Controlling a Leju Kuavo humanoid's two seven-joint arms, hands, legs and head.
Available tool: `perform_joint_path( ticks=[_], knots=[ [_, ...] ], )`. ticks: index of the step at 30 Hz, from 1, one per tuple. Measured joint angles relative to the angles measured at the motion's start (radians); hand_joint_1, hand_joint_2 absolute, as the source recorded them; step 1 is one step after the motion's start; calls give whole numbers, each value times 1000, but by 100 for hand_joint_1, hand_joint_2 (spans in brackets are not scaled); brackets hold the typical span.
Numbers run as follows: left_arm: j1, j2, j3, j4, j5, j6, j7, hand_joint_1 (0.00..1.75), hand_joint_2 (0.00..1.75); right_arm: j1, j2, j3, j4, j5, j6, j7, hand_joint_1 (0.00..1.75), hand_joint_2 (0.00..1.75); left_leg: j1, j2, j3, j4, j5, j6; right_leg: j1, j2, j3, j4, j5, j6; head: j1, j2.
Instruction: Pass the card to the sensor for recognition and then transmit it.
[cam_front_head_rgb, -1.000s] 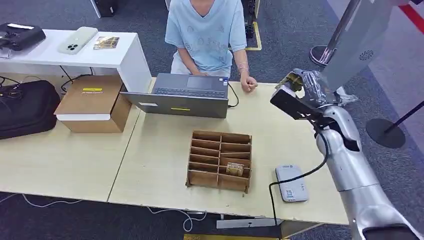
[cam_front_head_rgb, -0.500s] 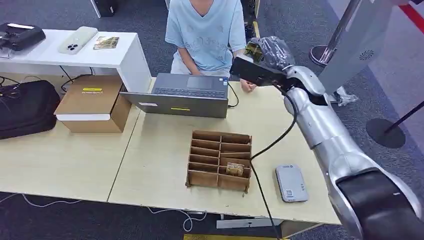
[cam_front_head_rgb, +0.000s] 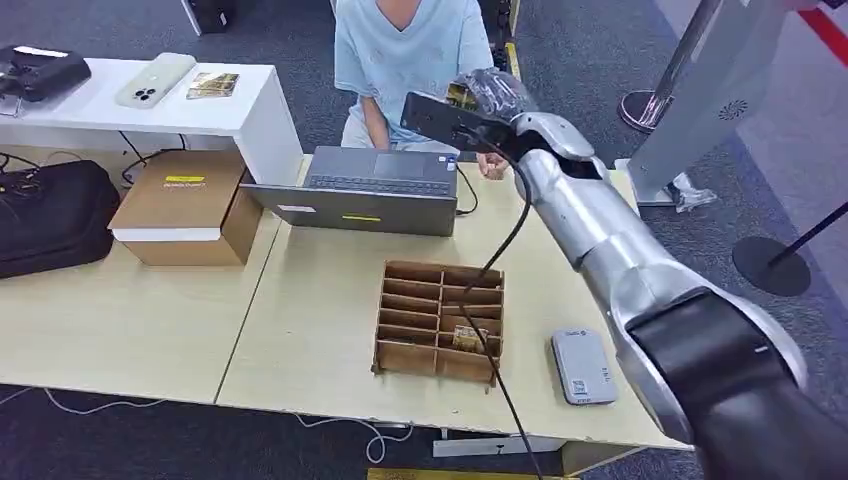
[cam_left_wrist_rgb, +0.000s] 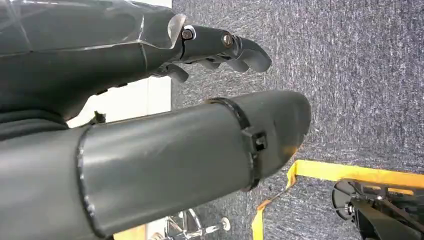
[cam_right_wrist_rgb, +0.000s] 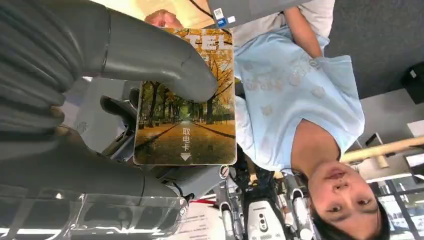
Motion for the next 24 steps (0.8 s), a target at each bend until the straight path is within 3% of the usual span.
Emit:
perform_joint_path(
  ticks=[24],
  knots=[
    [-1,-1,-7,0,-6,0,10,0,0,-48,47,30,113,31,-24,37,175,175,0,0,0,0,0,0,0,0,0,0,0,0,0,0]
  ],
)
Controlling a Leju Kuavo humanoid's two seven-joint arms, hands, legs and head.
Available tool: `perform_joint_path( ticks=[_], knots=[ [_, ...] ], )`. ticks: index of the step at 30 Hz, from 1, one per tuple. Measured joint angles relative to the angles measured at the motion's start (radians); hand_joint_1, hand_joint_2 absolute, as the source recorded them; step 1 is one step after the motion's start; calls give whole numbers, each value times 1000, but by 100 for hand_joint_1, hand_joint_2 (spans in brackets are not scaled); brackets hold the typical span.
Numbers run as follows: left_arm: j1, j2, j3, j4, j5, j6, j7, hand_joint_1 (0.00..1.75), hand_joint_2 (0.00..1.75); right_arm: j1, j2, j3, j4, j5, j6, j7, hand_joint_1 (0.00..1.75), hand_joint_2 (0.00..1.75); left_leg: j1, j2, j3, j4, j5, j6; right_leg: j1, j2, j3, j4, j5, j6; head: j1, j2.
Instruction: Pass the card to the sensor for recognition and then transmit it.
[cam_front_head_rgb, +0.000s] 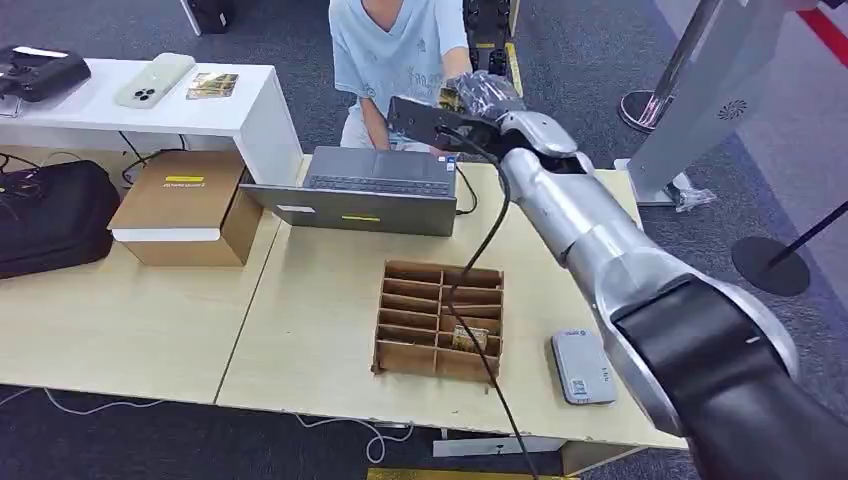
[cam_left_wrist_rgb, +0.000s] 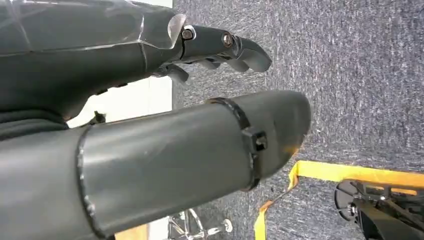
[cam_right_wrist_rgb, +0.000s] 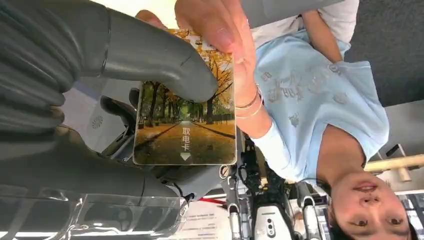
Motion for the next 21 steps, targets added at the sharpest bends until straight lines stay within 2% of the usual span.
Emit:
perform_joint_path(
  ticks=[4,5,6,12,21],
  knots=[
    [0,0,0,0,0,0,1,0,0,0,2,1,6,4,-1,0,175,175,0,0,0,0,0,0,0,0,0,0,0,0,0,0],
    [0,0,0,0,0,0,1,0,0,0,2,1,7,7,-2,0,9,175,0,0,0,0,0,0,0,0,0,0,0,0,0,0],
    [0,0,0,0,0,0,1,0,0,0,2,2,8,11,-3,0,0,175,0,0,0,0,0,0,0,0,0,0,0,0,0,0],
    [0,0,0,0,0,0,1,0,0,-1,2,6,13,9,-30,-1,0,175,0,0,0,0,0,0,0,0,0,0,0,0,0,0],
    [0,0,0,0,6,2,6,0,0,12,-18,-14,9,-61,-95,-78,0,175,0,0,0,0,0,0,0,0,0,0,0,0,0,0]
  ],
)
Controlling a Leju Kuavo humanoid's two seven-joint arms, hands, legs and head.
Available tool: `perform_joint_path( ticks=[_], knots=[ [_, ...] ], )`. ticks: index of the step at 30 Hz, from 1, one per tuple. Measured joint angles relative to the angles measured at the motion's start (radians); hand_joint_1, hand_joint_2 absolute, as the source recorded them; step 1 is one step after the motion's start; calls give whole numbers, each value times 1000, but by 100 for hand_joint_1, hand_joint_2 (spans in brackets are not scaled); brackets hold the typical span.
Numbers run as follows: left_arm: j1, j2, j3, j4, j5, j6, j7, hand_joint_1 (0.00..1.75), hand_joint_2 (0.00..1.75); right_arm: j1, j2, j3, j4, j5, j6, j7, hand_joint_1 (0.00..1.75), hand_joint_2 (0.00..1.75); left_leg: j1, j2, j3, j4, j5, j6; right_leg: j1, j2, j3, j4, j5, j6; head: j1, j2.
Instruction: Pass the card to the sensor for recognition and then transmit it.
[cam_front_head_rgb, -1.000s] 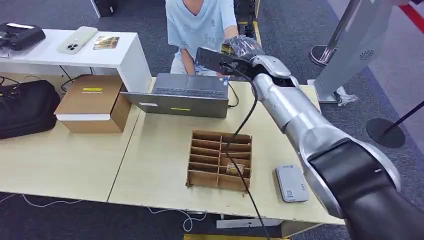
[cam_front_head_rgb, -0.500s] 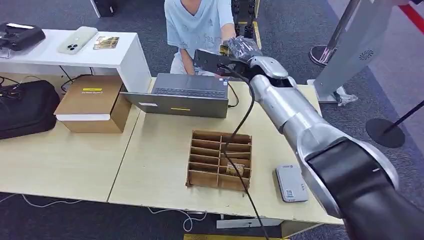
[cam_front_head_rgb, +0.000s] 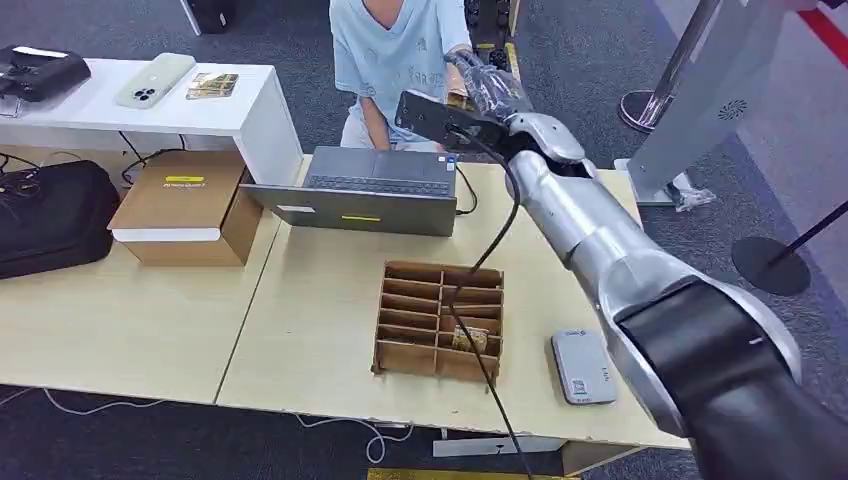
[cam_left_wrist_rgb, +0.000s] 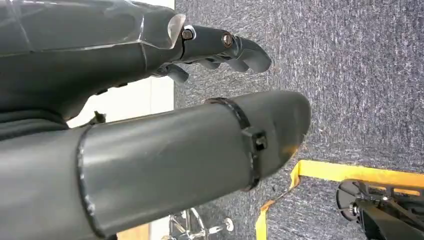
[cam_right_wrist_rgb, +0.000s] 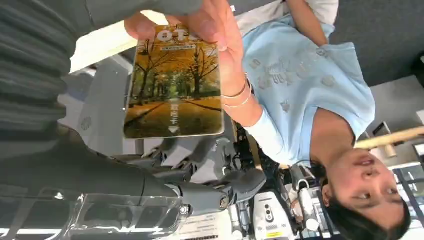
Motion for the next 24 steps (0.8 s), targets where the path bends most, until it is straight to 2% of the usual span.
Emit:
perform_joint_path(
  ticks=[7,17,21,24],
  knots=[
    [0,0,0,0,15,6,-1,0,0,25,-18,-96,-19,-152,-8,-97,0,175,0,0,0,0,0,0,0,0,0,0,0,0,0,0],
    [0,3,0,0,27,27,-3,0,0,60,-66,-194,-76,-257,-41,-194,0,175,0,0,0,0,0,0,0,0,0,0,0,0,0,0],
    [0,3,0,0,23,30,-3,0,0,119,-82,-257,-149,-426,-37,-270,0,175,0,0,0,0,0,0,0,0,0,0,0,0,0,0],
    [0,3,0,0,24,30,2,0,0,221,-91,-311,-247,-570,-30,-310,0,175,0,0,0,0,0,0,0,0,0,0,0,0,0,0]
  ],
)
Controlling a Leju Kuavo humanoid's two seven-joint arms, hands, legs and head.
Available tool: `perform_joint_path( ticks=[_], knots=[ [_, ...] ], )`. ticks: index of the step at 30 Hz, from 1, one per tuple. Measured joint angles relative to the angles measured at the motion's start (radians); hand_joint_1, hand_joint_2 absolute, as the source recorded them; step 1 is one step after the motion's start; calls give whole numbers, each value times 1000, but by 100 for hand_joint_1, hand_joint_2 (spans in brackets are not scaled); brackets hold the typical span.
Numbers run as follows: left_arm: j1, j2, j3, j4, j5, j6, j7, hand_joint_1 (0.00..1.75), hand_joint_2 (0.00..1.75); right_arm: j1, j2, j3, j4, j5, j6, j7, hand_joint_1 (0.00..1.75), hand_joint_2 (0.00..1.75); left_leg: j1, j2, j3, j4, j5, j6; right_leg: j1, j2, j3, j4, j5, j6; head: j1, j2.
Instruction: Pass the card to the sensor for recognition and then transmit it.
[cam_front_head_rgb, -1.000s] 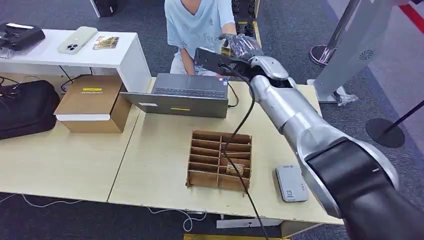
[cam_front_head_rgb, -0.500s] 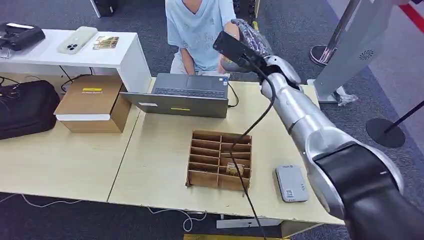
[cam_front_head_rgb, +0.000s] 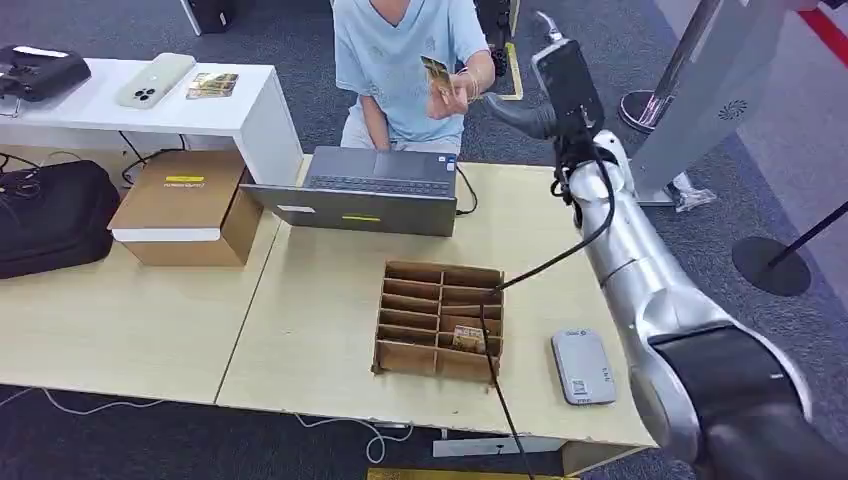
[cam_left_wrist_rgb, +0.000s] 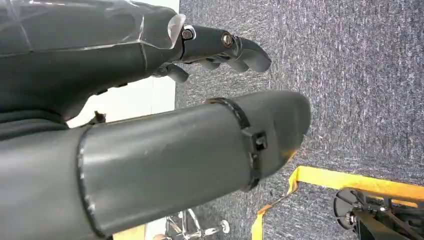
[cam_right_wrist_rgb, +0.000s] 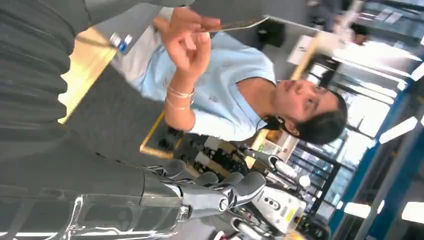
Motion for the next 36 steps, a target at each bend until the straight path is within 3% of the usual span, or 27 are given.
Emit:
perform_joint_path(
  ticks=[8,18,26,30,36],
  knots=[
    [3,1,6,0,15,0,0,0,0,328,-42,-55,-364,-183,6,-24,0,175,0,0,-1,0,0,0,0,0,-1,0,0,0,0,0],
    [6,1,10,0,12,3,0,0,0,638,-80,-109,-772,-232,11,-35,0,175,0,0,-1,-1,-1,0,0,0,-1,-1,0,0,0,0],
    [8,-1,13,0,18,7,0,0,0,847,-92,-138,-1006,-92,8,-34,0,175,0,0,-1,-1,-2,0,0,0,-1,-1,-1,0,0,0],
    [8,-3,19,0,20,7,0,0,0,954,-95,-146,-1104,48,1,-17,0,175,0,0,-1,-1,-2,0,0,-1,-1,-1,-1,0,0,0],
    [8,-4,30,0,23,6,0,0,0,1100,-103,-120,-1198,285,-101,-7,0,175,0,0,-1,-1,-2,0,0,0,-1,-1,-2,0,0,0]
  ],
)
